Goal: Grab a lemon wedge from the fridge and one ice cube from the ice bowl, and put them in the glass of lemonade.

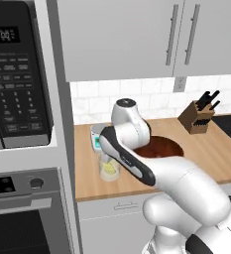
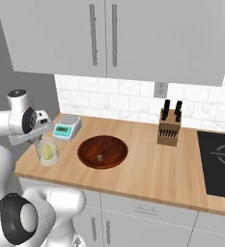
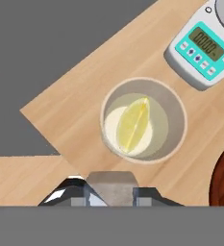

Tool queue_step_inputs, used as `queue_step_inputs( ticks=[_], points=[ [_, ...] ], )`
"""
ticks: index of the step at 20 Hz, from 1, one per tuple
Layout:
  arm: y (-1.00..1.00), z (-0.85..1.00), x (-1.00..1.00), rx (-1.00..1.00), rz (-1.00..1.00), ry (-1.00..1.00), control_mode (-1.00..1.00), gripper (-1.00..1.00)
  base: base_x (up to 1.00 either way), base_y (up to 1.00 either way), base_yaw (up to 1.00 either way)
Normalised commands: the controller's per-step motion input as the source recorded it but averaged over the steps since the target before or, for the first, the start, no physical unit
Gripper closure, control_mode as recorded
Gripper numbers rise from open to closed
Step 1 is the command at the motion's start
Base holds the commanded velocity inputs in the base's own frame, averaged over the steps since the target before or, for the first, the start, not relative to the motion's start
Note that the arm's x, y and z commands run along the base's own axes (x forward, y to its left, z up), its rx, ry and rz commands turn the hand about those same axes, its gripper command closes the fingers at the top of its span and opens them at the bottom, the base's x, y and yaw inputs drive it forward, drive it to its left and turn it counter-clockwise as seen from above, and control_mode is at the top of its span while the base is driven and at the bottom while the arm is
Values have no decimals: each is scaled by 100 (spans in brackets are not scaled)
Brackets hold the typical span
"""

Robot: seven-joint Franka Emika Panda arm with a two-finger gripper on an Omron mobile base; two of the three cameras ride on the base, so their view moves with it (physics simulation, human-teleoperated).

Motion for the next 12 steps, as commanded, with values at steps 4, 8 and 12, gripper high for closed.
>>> queue_step_inputs(
  ticks=[4, 8, 12],
  points=[
    [-4, -29, 41, 0, 0, 5, -100, 100, 0, 0, 0],
    [-1, -1, 39, 0, 0, 3, -100, 100, 0, 0, 0],
    [0, -6, 13, 0, 0, 0, -100, 100, 0, 0, 0]
  ],
)
